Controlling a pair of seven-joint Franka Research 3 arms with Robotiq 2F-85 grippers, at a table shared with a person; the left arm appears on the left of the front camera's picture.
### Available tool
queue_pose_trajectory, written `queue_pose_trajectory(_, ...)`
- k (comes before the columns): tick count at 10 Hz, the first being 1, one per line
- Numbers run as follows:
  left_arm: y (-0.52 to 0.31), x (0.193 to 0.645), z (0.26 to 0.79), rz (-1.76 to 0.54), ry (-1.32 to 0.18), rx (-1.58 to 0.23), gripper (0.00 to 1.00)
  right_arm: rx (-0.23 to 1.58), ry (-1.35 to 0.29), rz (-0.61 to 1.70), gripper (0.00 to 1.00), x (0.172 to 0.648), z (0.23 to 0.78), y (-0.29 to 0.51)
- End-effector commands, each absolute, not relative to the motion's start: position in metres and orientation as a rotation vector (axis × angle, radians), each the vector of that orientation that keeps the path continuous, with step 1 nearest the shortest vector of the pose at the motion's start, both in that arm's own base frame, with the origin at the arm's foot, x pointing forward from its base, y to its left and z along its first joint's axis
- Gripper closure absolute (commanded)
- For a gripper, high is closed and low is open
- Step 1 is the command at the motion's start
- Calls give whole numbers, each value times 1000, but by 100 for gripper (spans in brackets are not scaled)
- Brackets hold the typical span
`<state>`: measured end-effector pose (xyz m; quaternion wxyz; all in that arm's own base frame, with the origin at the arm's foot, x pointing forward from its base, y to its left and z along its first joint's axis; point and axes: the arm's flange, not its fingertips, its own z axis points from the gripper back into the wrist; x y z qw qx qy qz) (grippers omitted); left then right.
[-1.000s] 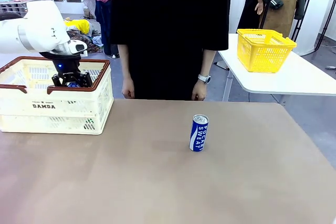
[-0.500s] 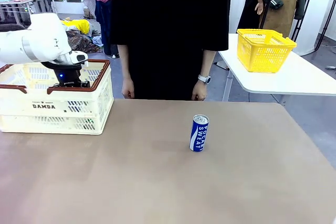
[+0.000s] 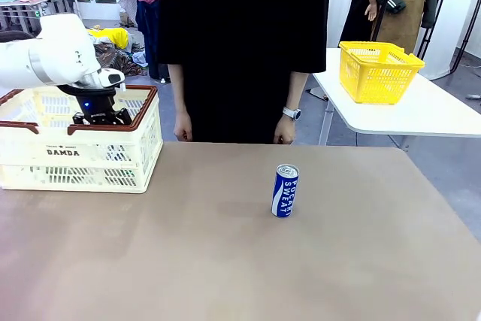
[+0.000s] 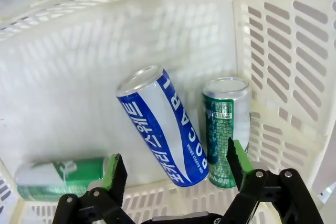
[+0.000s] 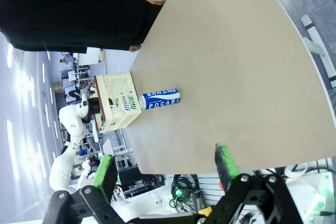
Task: Place the drinks into the Shopping basket.
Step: Pick up one drink and place it into the Shopping basket.
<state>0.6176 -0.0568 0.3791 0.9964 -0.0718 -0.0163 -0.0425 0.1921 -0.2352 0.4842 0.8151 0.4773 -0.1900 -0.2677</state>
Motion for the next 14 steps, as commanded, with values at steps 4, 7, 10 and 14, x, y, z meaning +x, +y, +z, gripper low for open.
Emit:
queue_pose_trajectory(4, -40, 600, 426, -150, -80, -182, 0, 1025, -425, -550, 0, 193, 485, -236)
queue_pose_trajectory(7, -19, 556, 539, -188, -180, -215, 0, 1025, -425, -550, 0, 193, 485, -236)
queue_pose_trajectory(10, -12, 455, 590, -307, -215, -396, 0, 1025, -425, -550, 0, 193, 485, -236)
queue_pose_trajectory(14, 2, 328, 553, -375, -272, -464, 0, 1025, -425, -550, 0, 193, 485, -236)
